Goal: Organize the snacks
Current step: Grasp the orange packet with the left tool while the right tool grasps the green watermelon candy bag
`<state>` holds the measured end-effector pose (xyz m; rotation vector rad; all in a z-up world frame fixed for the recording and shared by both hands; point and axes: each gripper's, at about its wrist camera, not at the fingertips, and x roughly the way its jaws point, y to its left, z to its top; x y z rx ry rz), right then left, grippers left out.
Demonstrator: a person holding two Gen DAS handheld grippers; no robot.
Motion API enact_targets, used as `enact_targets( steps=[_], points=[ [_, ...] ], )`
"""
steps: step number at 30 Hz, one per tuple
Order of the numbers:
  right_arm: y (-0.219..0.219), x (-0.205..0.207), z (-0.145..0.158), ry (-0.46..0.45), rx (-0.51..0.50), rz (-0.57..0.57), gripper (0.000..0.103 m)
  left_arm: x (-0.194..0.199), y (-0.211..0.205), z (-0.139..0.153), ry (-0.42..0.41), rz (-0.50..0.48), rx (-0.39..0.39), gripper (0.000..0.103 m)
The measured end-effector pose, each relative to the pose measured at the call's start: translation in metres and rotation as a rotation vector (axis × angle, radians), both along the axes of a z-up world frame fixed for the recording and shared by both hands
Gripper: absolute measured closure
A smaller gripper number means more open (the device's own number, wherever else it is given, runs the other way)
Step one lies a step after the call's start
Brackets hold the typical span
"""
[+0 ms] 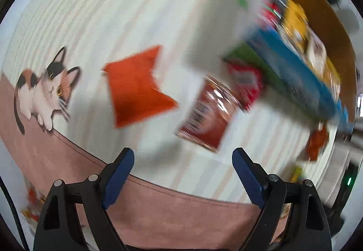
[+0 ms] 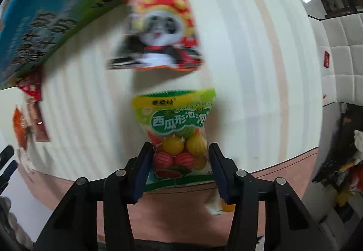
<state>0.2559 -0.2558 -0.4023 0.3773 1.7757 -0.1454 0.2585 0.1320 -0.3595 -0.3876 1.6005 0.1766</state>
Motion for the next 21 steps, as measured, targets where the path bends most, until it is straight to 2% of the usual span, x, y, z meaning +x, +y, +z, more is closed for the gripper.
enact_targets(
  steps=[3,6,12,17,20,21],
  points=[
    [0.017,0.007,0.008,-0.023,0.026,0.009,0.052,0.011,0.031,-0.009,0.024,0.08,-0.024,0.015],
    [0.039,0.018,0.013,-0.039,0.027,0.032,0.052,0.024,0.045,-0.025,0.055,0.108,-0.027,0.015],
    [0.067,0.047,0.011,-0.041,0.008,0.072,0.053,0.045,0.063,-0.059,0.119,0.137,-0.036,0.015],
    [0.073,0.068,0.002,-0.019,-0.002,0.086,0.053,0.055,0.071,-0.084,0.157,0.147,-0.056,0.015],
    [0.071,0.067,0.001,-0.01,-0.004,0.085,0.053,0.056,0.074,-0.095,0.166,0.145,-0.071,0.015],
    [0.071,0.067,0.001,-0.009,-0.006,0.088,0.053,0.056,0.075,-0.095,0.162,0.146,-0.068,0.018]
  ],
)
